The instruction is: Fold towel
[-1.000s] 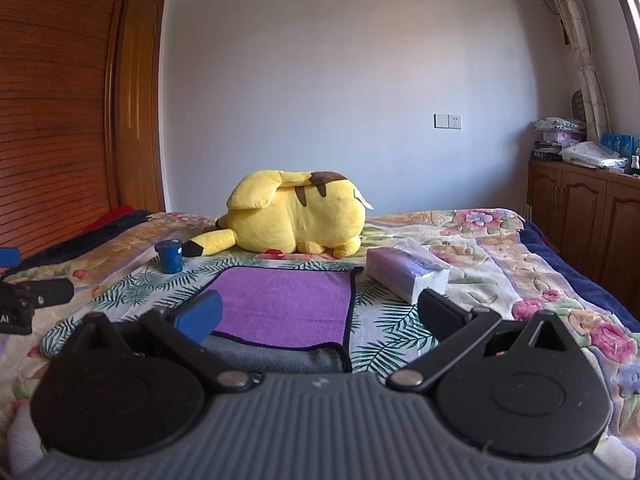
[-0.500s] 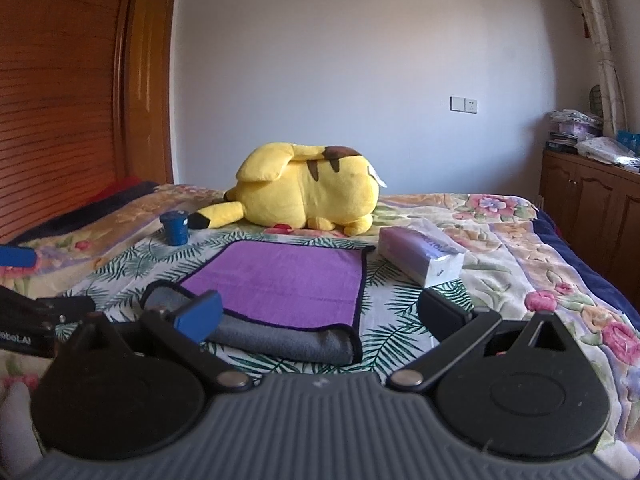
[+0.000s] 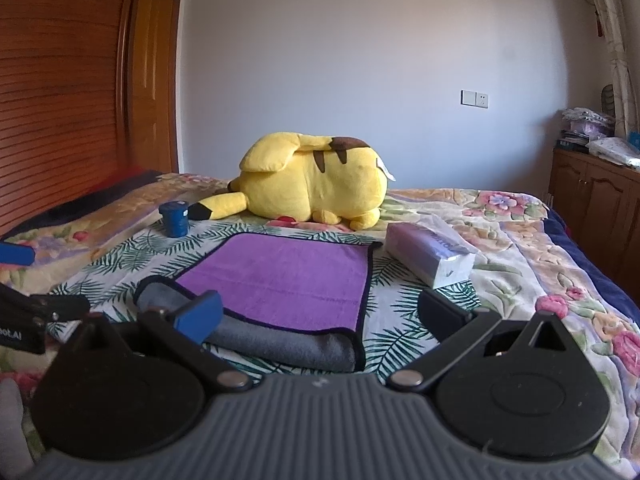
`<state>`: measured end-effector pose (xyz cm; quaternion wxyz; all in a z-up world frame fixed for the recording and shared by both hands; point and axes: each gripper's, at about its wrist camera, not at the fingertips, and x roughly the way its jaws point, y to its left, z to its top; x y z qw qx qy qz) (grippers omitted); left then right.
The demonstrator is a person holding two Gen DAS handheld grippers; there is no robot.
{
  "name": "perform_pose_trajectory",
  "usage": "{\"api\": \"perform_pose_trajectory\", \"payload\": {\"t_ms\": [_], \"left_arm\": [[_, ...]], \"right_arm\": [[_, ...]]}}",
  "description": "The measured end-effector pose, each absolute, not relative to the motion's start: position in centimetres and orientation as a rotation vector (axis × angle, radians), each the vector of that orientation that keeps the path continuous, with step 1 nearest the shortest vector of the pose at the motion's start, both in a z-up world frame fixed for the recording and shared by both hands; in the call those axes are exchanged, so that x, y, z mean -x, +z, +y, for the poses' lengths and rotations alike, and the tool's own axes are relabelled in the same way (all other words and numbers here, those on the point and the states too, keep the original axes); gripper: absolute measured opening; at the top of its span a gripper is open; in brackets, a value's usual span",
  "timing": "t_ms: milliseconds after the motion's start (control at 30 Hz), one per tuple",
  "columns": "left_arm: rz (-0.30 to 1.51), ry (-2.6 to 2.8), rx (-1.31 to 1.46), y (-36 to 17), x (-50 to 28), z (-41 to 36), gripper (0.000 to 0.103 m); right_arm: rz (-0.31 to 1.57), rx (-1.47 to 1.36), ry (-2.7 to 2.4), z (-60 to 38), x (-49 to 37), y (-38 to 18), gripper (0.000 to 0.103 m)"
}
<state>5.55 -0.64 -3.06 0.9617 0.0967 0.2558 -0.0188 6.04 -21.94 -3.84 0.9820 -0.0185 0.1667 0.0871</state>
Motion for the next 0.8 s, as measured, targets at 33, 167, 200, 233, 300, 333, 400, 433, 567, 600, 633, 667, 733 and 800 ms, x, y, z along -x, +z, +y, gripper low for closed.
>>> {"api": "perform_pose_trajectory", "payload": {"t_ms": [33, 167, 200, 233, 300, 333, 400, 433, 567, 600, 633, 667, 733, 800], "left_arm": [[0.52, -0.039, -0.199, -3.1, -5.8, -0.6, 0.103], [0.525, -0.041, -0.209, -3.2, -6.7, -0.5, 0.103], [0.527, -0.042, -0.208, -3.2, -7.0, -0.5, 0.103], [0.531, -0.044, -0.206, -3.3, -7.3, -0.4, 0.103], [0.537, -0.047, -0.205, -3.3, -7.7, -0.4, 0.103], [0.539, -0.05, -0.204, -3.4, -7.9, -0.3, 0.103], [0.544, -0.053, -0.206, -3.5, -8.4, -0.2, 0.103], [0.547, -0.054, -0.205, -3.6, -8.6, -0.2, 0.103], [0.552, -0.063, -0.21, -3.7, -9.4, -0.2, 0.103], [0.554, -0.066, -0.211, -3.8, -9.7, -0.2, 0.103], [0.556, -0.068, -0.211, -3.9, -9.8, -0.2, 0.103], [0.559, -0.072, -0.212, -4.0, -10.1, -0.1, 0.103], [0.565, -0.074, -0.214, -4.2, -10.7, 0.0, 0.103], [0.57, -0.075, -0.215, -4.4, -11.2, 0.1, 0.103]], "right_arm": [[0.338, 0.038, 0.177, -21.9, -6.2, -3.9, 0.103], [0.346, 0.046, 0.184, -21.6, -7.0, -4.0, 0.103], [0.348, 0.047, 0.185, -21.6, -7.2, -4.0, 0.103], [0.351, 0.047, 0.188, -21.6, -7.4, -4.0, 0.103], [0.357, 0.05, 0.192, -21.6, -7.9, -4.0, 0.103], [0.361, 0.051, 0.193, -21.6, -8.1, -4.0, 0.103], [0.37, 0.053, 0.197, -21.5, -8.7, -4.1, 0.103], [0.375, 0.055, 0.201, -21.5, -9.0, -4.2, 0.103], [0.392, 0.061, 0.204, -21.5, -10.2, -4.5, 0.103], [0.397, 0.063, 0.203, -21.5, -10.5, -4.6, 0.103], [0.405, 0.063, 0.201, -21.5, -10.9, -4.7, 0.103], [0.414, 0.062, 0.198, -21.6, -11.3, -4.9, 0.103], [0.434, 0.06, 0.197, -21.6, -12.0, -5.2, 0.103], [0.457, 0.057, 0.193, -21.7, -12.8, -5.6, 0.103]]}}
